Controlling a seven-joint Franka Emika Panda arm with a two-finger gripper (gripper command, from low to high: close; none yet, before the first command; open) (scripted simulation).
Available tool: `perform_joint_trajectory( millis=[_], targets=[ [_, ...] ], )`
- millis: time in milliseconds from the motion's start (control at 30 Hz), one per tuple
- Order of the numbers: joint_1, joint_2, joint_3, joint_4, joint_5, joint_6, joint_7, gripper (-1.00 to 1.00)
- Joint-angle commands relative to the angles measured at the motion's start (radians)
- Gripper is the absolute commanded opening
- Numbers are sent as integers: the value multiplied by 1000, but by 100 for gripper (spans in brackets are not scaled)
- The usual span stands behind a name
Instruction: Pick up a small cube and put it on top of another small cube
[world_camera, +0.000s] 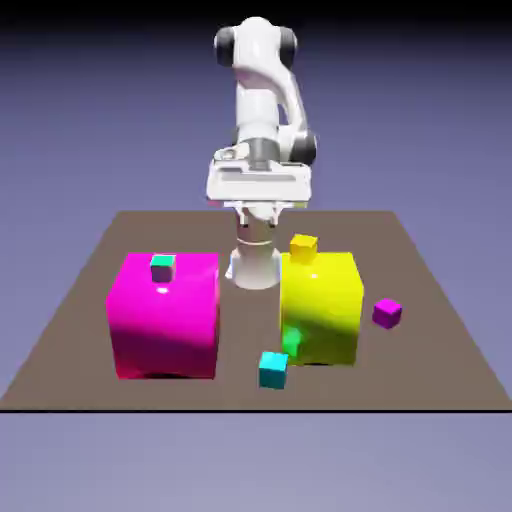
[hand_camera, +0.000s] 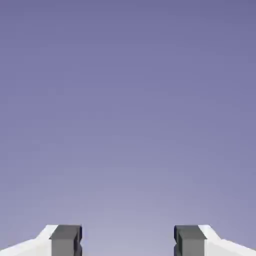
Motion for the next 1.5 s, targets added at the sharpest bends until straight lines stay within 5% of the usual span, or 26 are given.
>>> perform_joint_trajectory(
  millis=[0, 833, 1033, 1067, 1467],
  targets=[
    [-5, 36, 6, 26, 2, -35, 9, 0],
    [-119, 942, 144, 666, 47, -908, 233, 0],
    [-110, 1066, 142, 621, 41, -769, 241, 0],
    [-110, 1066, 142, 621, 41, -769, 241, -100],
    [-62, 720, 215, 685, 106, -1179, 86, -100]
  ],
)
